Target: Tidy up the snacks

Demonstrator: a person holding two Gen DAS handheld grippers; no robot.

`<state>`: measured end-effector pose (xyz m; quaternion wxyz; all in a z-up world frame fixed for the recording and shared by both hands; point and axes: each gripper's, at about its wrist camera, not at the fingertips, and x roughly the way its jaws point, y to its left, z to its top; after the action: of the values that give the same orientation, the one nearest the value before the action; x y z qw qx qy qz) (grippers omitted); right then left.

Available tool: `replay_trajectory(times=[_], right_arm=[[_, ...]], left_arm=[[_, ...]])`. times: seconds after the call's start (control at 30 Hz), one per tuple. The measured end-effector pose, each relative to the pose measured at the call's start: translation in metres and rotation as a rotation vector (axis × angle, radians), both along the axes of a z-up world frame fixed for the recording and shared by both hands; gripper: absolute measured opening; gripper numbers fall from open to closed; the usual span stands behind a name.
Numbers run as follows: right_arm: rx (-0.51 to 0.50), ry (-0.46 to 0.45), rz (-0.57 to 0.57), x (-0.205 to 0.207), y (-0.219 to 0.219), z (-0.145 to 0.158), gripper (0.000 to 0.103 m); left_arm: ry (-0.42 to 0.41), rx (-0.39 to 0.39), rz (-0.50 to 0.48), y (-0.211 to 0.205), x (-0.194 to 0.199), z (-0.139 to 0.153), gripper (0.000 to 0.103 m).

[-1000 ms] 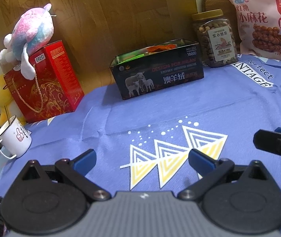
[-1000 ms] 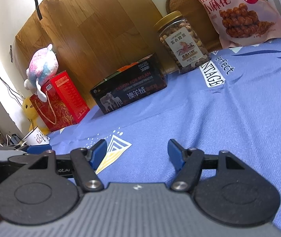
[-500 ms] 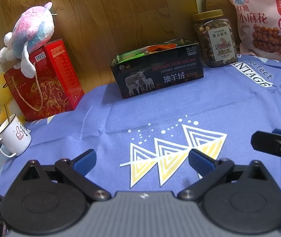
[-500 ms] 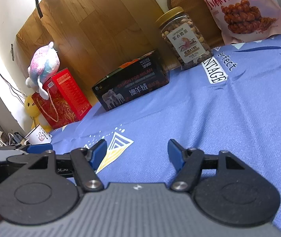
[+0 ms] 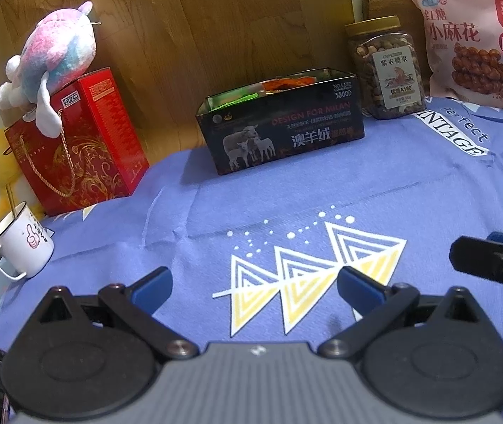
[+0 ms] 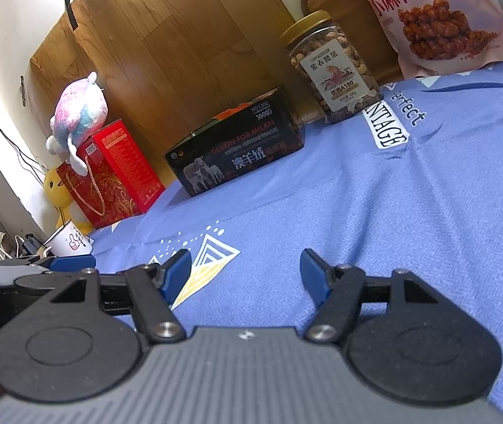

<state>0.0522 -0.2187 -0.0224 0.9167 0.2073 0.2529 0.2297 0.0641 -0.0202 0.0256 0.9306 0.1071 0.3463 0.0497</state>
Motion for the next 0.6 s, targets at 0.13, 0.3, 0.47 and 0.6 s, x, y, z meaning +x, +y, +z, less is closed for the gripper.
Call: replay_trajectory(times=[0.13, 0.3, 0.47, 0.6], right_arm=[[0.006, -0.005, -0.001, -0.0006, -0.0014, -0.0005, 0.070], [0.003, -0.010, -0.002, -0.0015, -0.0016, 0.0001, 0.070], [-0.001, -0.010, -0.004, -0.0015, -0.0008, 0.0008, 0.070], [0.000, -0.007, -0.007, -0.0012, -0.0011, 0.0007, 0.070]], left_arm=[[0.001, -0.008, -0.003, 0.0003, -0.0007, -0.0002, 0.103], [0.005, -0.008, 0.003, 0.0021, -0.0001, -0.0017, 0.103], [0.006, -0.012, 0.005, 0.0036, 0.0010, -0.0026, 0.103], [0.007, -0.022, 0.003, 0.0038, 0.0022, -0.0035, 0.103]])
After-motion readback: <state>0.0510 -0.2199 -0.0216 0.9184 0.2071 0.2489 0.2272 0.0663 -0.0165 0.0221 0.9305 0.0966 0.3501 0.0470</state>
